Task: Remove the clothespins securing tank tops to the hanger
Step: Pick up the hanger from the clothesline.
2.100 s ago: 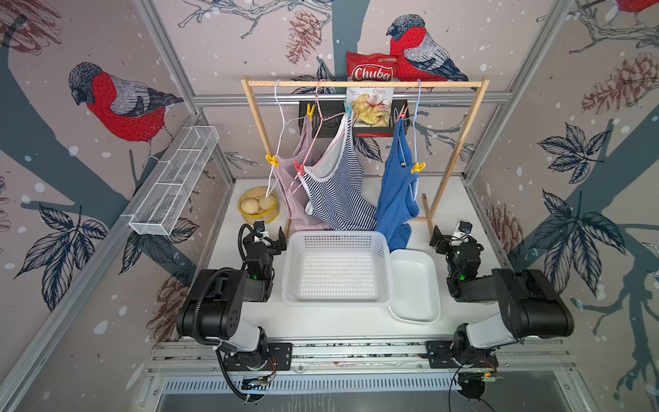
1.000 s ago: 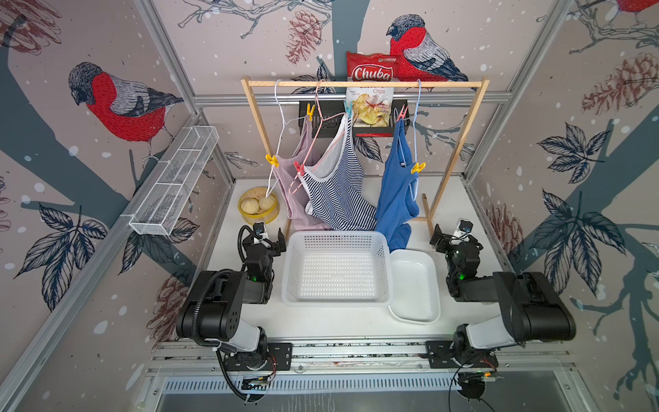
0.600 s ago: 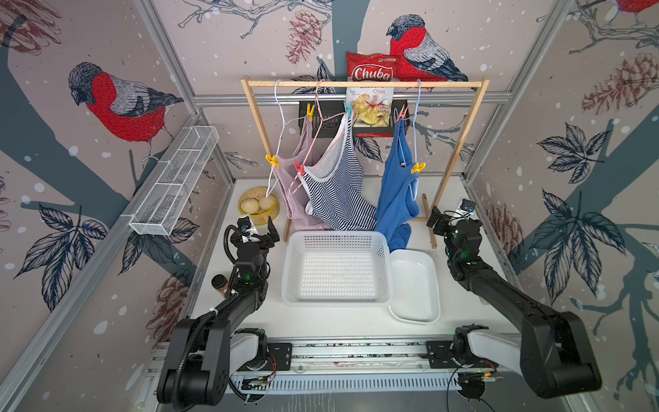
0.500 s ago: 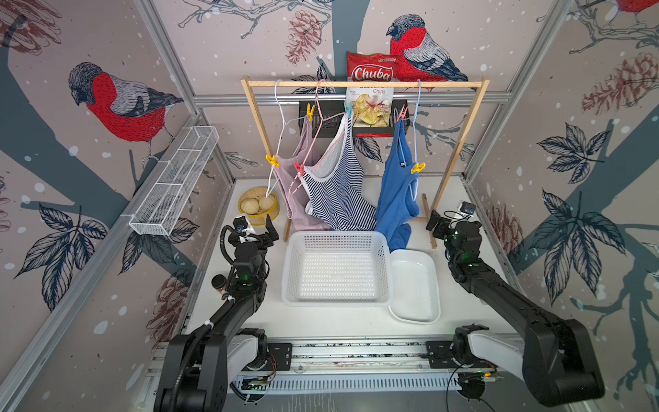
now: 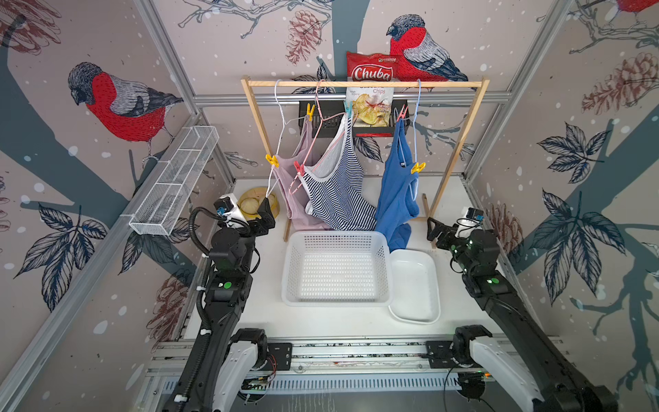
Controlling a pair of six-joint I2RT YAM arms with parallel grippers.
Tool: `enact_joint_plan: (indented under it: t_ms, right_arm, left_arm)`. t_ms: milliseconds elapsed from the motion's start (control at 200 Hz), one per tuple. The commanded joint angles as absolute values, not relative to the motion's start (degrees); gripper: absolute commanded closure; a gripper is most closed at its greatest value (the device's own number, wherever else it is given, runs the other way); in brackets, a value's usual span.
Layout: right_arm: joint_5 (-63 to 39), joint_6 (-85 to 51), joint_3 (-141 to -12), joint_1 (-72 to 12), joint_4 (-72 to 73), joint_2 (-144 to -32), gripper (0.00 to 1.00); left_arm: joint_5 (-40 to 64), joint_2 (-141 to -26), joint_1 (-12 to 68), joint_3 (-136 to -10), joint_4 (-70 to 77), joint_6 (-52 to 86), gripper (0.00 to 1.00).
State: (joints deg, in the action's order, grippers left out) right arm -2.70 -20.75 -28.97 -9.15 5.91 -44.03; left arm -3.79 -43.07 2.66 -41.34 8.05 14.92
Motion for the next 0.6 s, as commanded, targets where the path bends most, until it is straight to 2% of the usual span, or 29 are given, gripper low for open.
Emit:
enact_joint_plan:
  t_ms: [0,125,350,430,595]
  right_arm:
    - [-9.10,-21.94,-26.96,-9.22,4.63,-39.99,0.01]
    - [-11.58,-21.86,-26.02,-9.81,6.05,-36.06,0.01]
    - [-12.24,-19.89,-27.88,-12.91,5.05,-35.05,0.01]
    - [-11.79,-19.38,-28.63,-14.97,4.84,-35.12,0.01]
    - [-7.44,-18.99,-29.53,-19.53,5.07,-35.27,0.01]
  left_arm:
    - [-0.26,-42.72,2.68,-45.89,-3.47,12.69,0.09]
    - [1.88,-41.47,2.66,-49.18,-7.02,12.69,0.09]
    - [7.91,-37.97,2.66,-53.52,-7.03,9.16,0.18]
    - [11.13,-38.35,2.72,-56.84,-8.11,8.36,0.26]
    - [15.92,-40.85,2.69,-65.52,-11.47,8.32,0.24]
